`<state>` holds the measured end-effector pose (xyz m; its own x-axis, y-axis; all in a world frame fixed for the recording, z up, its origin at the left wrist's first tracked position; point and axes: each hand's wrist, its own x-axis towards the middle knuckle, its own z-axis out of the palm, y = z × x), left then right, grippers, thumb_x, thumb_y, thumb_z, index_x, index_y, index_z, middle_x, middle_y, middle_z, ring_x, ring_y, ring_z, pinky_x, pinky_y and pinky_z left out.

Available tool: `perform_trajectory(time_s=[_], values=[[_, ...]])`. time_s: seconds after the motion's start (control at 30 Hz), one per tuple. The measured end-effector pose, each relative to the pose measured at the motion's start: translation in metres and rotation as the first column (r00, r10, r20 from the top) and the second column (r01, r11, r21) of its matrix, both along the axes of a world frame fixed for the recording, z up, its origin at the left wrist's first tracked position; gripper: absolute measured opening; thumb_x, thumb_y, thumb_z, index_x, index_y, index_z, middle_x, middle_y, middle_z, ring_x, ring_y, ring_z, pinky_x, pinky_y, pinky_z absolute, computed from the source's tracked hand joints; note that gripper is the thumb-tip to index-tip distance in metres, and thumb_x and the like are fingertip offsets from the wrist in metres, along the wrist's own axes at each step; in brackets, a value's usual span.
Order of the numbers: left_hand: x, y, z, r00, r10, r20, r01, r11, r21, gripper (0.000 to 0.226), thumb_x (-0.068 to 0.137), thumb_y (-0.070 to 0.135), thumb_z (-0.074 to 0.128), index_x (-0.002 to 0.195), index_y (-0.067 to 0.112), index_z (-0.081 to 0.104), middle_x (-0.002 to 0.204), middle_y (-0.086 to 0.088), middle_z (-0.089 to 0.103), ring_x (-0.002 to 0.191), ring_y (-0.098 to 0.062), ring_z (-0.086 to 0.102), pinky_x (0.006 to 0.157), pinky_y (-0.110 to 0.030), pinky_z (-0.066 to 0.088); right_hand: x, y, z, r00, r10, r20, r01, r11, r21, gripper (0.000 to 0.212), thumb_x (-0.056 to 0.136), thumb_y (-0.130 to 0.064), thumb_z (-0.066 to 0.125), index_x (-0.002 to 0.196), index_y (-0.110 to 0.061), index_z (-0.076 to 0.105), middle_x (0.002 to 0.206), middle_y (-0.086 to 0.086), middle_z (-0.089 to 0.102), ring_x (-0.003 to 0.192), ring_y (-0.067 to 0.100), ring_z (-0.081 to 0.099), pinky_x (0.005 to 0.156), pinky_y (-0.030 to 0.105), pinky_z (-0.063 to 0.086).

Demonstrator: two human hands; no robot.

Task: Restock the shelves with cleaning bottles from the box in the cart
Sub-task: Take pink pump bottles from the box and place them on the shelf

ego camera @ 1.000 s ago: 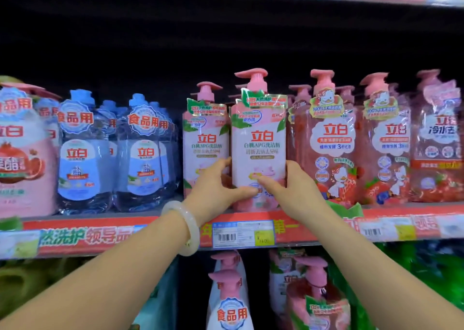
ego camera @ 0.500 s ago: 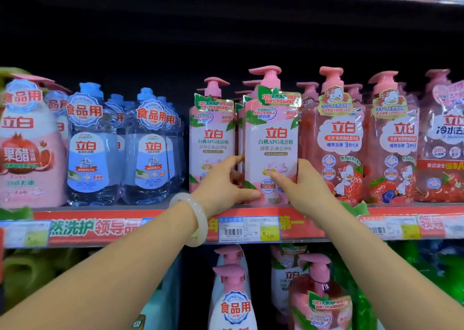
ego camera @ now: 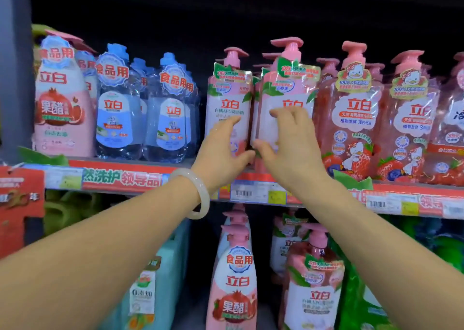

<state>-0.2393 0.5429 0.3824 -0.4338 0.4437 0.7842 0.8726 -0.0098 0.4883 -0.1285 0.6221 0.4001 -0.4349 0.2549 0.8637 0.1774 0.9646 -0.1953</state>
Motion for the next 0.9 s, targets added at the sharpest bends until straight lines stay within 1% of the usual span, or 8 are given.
perform_trajectory(time_s=[0.1, 0.23, 0.3, 0.4, 0.5, 0.6, 0.77, 0.9], values=[[-0.004, -0.046, -0.012, 0.971, 0.140, -0.195, -0.141, 0.990, 0.008, 0.057, 0.078, 0.018, 0.060, 0.131, 0.001, 0.049, 0.128, -0.017, 0.056, 0.119, -0.027, 0.054, 0.097, -0.013, 0.030, -0.014, -0.039, 0.000, 0.987, 0.057, 0.151, -0.076, 0.989, 0.123, 0.049, 0.087, -0.022, 0.060, 0.131, -0.006, 0.045, 0.134, 0.015, 0.039, 0.126, 0.032, 0.038, 0.102, 0.040, 0.034], [-0.023, -0.147, -0.056, 0.909, 0.355, -0.216, -0.382, 0.919, -0.099, 0.042, 0.082, 0.021, 0.058, 0.118, 0.000, 0.057, 0.110, -0.015, 0.064, 0.099, -0.023, 0.061, 0.085, -0.019, 0.043, -0.049, -0.106, -0.033, 0.916, 0.168, 0.363, -0.248, 0.951, 0.186, 0.045, 0.090, -0.023, 0.058, 0.131, -0.009, 0.045, 0.135, 0.016, 0.041, 0.125, 0.035, 0.041, 0.101, 0.044, 0.038], [-0.036, -0.207, -0.088, 0.840, 0.484, -0.244, -0.537, 0.808, -0.245, 0.043, 0.080, 0.025, 0.056, 0.115, 0.000, 0.058, 0.110, -0.017, 0.063, 0.100, -0.026, 0.060, 0.086, -0.028, 0.043, -0.070, -0.143, -0.068, 0.830, 0.252, 0.498, -0.377, 0.911, 0.166, 0.045, 0.090, -0.023, 0.059, 0.130, -0.008, 0.045, 0.134, 0.020, 0.040, 0.124, 0.038, 0.041, 0.099, 0.045, 0.039], [-0.049, -0.297, -0.150, 0.735, 0.620, -0.276, -0.640, 0.499, -0.585, 0.046, 0.082, 0.030, 0.058, 0.117, 0.001, 0.057, 0.117, -0.020, 0.061, 0.109, -0.033, 0.056, 0.089, -0.035, 0.038, -0.092, -0.205, -0.144, 0.647, 0.349, 0.678, -0.561, 0.820, 0.113, 0.040, 0.087, -0.024, 0.062, 0.120, -0.006, 0.048, 0.124, 0.021, 0.042, 0.117, 0.040, 0.044, 0.092, 0.047, 0.044], [-0.053, -0.380, -0.225, 0.657, 0.725, -0.205, -0.466, 0.178, -0.867, 0.047, 0.085, 0.034, 0.058, 0.123, 0.006, 0.055, 0.122, -0.018, 0.059, 0.113, -0.033, 0.055, 0.090, -0.037, 0.043, -0.105, -0.268, -0.234, 0.424, 0.348, 0.836, -0.641, 0.768, 0.006, 0.029, 0.087, -0.015, 0.057, 0.114, -0.006, 0.049, 0.121, 0.017, 0.043, 0.116, 0.036, 0.046, 0.087, 0.044, 0.046], [-0.046, -0.448, -0.302, 0.572, 0.809, -0.138, -0.226, -0.006, -0.974, 0.039, 0.090, 0.025, 0.057, 0.125, 0.009, 0.052, 0.119, -0.013, 0.061, 0.109, -0.031, 0.058, 0.084, -0.036, 0.047, -0.115, -0.326, -0.322, 0.192, 0.285, 0.939, -0.624, 0.774, -0.108, 0.032, 0.090, -0.013, 0.050, 0.122, -0.007, 0.048, 0.129, 0.015, 0.042, 0.122, 0.034, 0.044, 0.093, 0.042, 0.044], [-0.035, -0.519, -0.403, 0.503, 0.864, 0.010, 0.024, -0.002, -1.000, 0.033, 0.093, 0.020, 0.051, 0.124, 0.009, 0.055, 0.123, -0.010, 0.060, 0.114, -0.028, 0.056, 0.092, -0.031, 0.043, -0.137, -0.405, -0.452, -0.147, 0.237, 0.960, -0.489, 0.826, -0.279, 0.043, 0.091, -0.008, 0.049, 0.133, -0.005, 0.042, 0.139, 0.018, 0.037, 0.131, 0.036, 0.037, 0.107, 0.044, 0.035], [-0.041, -0.564, -0.483, 0.460, 0.876, 0.143, 0.186, 0.062, -0.981, 0.042, 0.091, 0.024, 0.050, 0.132, 0.013, 0.050, 0.132, -0.010, 0.056, 0.122, -0.027, 0.052, 0.102, -0.032, 0.041, -0.148, -0.453, -0.527, -0.270, 0.292, 0.918, -0.365, 0.851, -0.378, 0.049, 0.094, -0.010, 0.043, 0.142, -0.007, 0.033, 0.148, 0.018, 0.031, 0.138, 0.033, 0.030, 0.113, 0.041, 0.026]])
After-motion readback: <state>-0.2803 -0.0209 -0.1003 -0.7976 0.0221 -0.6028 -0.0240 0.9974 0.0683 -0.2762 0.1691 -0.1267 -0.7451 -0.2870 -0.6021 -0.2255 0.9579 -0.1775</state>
